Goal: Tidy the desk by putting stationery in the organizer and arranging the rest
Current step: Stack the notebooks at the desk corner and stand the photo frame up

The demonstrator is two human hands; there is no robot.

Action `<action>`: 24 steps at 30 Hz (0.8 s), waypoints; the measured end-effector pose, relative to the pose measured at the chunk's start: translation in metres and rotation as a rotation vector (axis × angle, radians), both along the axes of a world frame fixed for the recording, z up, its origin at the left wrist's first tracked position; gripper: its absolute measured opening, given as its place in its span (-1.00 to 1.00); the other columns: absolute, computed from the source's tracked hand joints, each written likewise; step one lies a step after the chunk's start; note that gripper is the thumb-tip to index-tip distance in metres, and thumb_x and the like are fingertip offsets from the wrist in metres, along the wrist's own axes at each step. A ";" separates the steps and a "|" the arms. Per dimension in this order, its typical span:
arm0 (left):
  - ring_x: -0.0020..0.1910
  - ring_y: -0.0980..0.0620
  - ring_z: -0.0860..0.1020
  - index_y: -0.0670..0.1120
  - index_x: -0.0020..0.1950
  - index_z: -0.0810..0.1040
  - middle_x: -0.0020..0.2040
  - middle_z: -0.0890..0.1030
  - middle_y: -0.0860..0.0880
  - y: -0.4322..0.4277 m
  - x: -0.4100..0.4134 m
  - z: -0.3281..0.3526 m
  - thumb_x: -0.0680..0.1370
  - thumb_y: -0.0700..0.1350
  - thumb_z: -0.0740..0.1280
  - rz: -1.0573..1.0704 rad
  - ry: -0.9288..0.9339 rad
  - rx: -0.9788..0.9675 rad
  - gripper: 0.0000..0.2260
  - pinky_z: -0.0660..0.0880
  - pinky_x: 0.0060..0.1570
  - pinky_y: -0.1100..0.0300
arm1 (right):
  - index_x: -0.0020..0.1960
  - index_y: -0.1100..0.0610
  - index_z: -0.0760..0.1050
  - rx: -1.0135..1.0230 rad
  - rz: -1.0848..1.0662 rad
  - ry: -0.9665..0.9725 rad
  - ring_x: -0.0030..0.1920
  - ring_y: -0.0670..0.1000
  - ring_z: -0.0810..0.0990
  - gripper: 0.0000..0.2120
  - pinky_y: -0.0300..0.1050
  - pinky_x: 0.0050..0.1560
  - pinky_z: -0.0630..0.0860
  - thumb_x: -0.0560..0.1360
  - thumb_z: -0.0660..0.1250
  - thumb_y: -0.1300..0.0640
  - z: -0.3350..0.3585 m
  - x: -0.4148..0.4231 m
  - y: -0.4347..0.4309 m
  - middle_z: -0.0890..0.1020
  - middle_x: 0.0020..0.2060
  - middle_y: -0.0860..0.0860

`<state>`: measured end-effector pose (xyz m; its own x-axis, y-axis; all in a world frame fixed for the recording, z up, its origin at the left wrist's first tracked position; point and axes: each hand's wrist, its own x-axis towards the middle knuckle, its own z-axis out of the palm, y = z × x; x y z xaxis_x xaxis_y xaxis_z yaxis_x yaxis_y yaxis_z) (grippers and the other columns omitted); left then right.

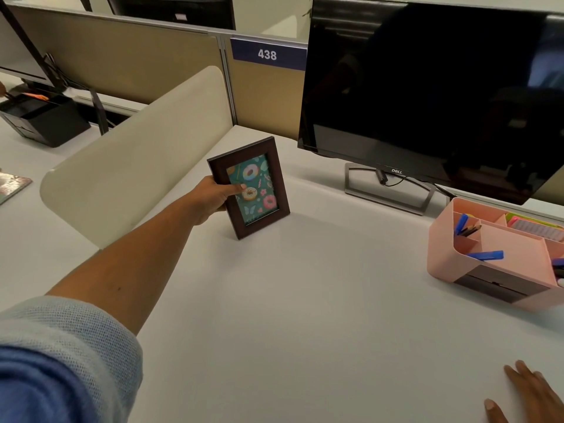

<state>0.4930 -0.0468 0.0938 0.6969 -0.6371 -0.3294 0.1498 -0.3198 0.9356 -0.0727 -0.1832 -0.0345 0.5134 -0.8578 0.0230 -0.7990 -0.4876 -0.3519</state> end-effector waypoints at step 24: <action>0.14 -0.05 0.59 -0.04 0.25 0.52 0.15 0.64 -0.04 0.004 0.011 0.003 0.48 -0.16 0.45 -0.102 -0.035 0.048 -0.65 0.52 0.16 -0.07 | 0.18 0.42 0.52 0.024 -0.021 0.121 0.24 0.47 0.45 0.16 0.42 0.19 0.38 0.25 -0.09 -0.62 0.008 -0.010 -0.002 0.51 0.24 0.37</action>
